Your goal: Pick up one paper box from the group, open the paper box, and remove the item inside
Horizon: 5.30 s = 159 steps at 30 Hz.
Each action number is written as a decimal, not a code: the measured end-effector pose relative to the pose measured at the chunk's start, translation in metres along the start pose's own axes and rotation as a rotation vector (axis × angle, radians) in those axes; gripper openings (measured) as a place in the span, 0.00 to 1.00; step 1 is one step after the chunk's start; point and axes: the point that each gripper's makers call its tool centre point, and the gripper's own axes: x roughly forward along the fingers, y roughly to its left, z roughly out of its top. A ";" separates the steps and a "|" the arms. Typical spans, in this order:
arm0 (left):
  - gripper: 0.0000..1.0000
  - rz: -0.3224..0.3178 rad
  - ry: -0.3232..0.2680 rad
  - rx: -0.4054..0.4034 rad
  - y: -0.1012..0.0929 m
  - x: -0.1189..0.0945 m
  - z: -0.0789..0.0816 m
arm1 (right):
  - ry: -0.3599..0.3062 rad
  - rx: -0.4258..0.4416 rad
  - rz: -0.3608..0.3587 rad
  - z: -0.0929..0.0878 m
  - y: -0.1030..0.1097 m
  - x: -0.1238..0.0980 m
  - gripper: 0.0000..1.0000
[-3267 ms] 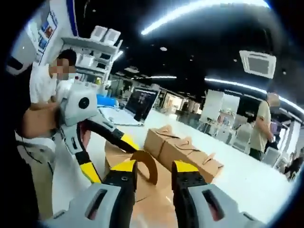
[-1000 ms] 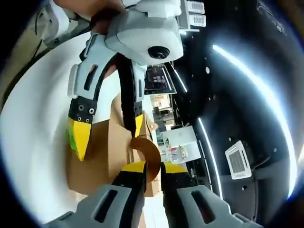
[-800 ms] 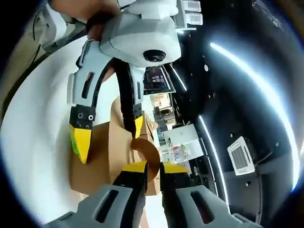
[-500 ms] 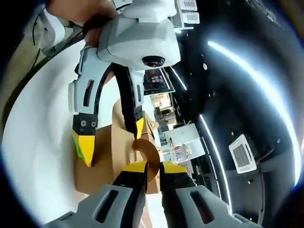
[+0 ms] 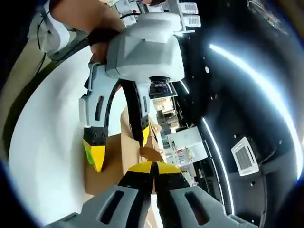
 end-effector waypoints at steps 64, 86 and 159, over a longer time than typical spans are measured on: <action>0.60 0.018 0.015 0.029 -0.001 0.002 -0.002 | 0.042 -0.006 0.051 -0.007 -0.004 0.004 0.02; 0.62 0.030 0.048 0.084 -0.002 0.006 -0.004 | 0.049 0.221 0.136 -0.026 -0.016 0.015 0.13; 0.62 0.038 0.049 0.066 -0.002 0.004 -0.004 | -0.069 0.328 0.483 -0.012 0.004 0.016 0.02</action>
